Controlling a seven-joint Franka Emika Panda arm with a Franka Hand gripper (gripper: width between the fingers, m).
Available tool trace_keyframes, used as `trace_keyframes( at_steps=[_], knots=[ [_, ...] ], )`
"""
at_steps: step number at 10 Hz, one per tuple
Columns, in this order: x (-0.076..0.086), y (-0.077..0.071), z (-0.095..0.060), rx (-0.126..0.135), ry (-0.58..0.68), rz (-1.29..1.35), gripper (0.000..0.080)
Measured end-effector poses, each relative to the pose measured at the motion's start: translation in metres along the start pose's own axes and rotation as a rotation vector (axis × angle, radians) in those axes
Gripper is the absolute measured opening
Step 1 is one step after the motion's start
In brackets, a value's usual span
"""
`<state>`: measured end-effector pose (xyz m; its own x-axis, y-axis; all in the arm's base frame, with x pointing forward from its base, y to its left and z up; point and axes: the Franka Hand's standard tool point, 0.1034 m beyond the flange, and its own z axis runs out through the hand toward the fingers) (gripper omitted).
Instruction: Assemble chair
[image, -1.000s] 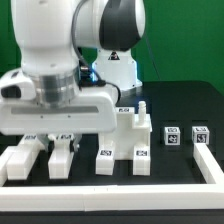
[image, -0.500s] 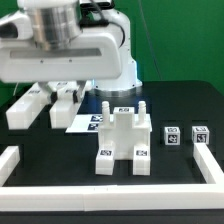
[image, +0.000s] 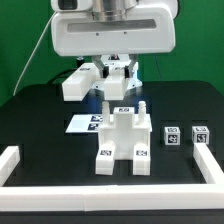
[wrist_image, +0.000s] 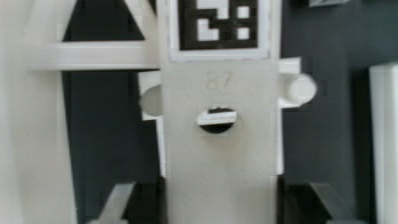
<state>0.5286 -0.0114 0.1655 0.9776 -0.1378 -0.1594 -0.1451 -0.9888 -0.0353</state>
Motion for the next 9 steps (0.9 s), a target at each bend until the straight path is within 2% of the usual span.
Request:
trace_keyframes(
  at_steps=[2, 3, 4, 6, 9],
  knots=[
    [0.0, 0.002, 0.0, 0.0, -0.001, 0.005, 0.0281],
    [0.001, 0.0, 0.001, -0.009, 0.009, -0.004, 0.0281],
    [0.001, -0.013, 0.005, -0.047, 0.059, -0.067, 0.0281],
    [-0.005, -0.03, 0.013, -0.055, 0.055, -0.104, 0.0281],
    [-0.008, -0.039, 0.023, -0.057, 0.046, -0.093, 0.0281]
  ],
)
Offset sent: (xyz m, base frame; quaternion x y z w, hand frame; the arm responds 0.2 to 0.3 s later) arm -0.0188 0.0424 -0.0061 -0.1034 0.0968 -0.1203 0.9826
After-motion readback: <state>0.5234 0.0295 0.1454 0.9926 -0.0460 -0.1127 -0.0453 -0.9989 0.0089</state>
